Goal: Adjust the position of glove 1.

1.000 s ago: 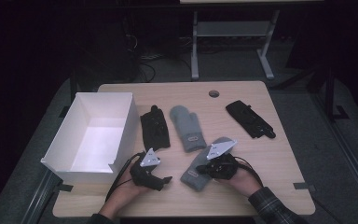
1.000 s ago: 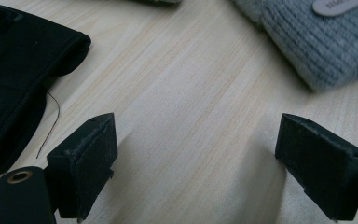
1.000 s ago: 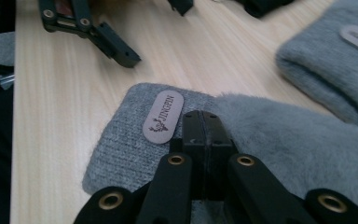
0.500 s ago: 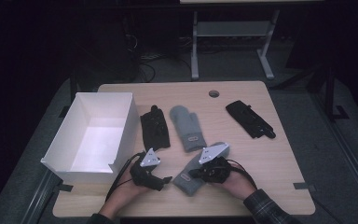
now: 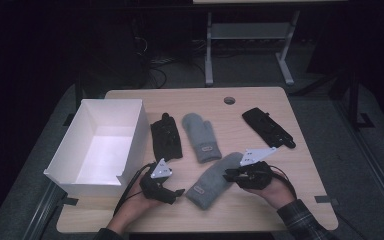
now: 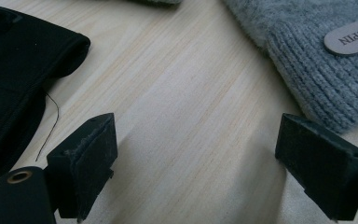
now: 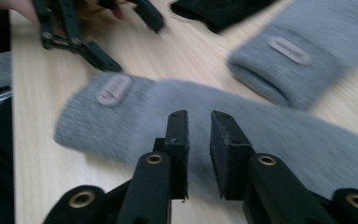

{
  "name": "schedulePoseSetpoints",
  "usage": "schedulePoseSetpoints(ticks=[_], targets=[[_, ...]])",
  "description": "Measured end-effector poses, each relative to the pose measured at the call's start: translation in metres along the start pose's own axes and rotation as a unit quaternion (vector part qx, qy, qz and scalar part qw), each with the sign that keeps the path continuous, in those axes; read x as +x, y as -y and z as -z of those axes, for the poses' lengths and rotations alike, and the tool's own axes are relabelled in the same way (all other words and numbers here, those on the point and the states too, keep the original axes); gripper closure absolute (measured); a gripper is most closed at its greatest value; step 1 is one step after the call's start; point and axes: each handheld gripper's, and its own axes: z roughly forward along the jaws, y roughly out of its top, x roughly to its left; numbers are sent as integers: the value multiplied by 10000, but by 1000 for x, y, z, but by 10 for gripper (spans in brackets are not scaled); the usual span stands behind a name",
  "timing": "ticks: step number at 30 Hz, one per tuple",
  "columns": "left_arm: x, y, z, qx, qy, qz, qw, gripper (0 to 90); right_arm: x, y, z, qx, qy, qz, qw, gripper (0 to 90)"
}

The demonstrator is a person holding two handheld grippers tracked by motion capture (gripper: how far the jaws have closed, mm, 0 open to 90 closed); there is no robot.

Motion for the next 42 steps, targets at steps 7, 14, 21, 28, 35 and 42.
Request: schedulePoseSetpoints(ticks=[7,14,21,28,35,42], targets=[[0,-6,1,152,-43,67,9999,138,-13,25,14,181,334,-249,9990,690],[1,-22,10,-175,20,257,9995,232,-16,30,18,259,302,-313,9987,900],[6,-45,-6,-122,337,241,9991,286,-17,34,15,373,274,-337,9984,900],[7,-72,-33,-142,612,205,9978,346,-16,38,14,430,268,-326,9982,894],[0,-81,-51,-6,832,253,9962,483,-11,36,7,486,206,-287,9982,894],[-7,-81,-62,252,1046,181,9940,573,-10,37,5,520,180,-228,9982,894]])
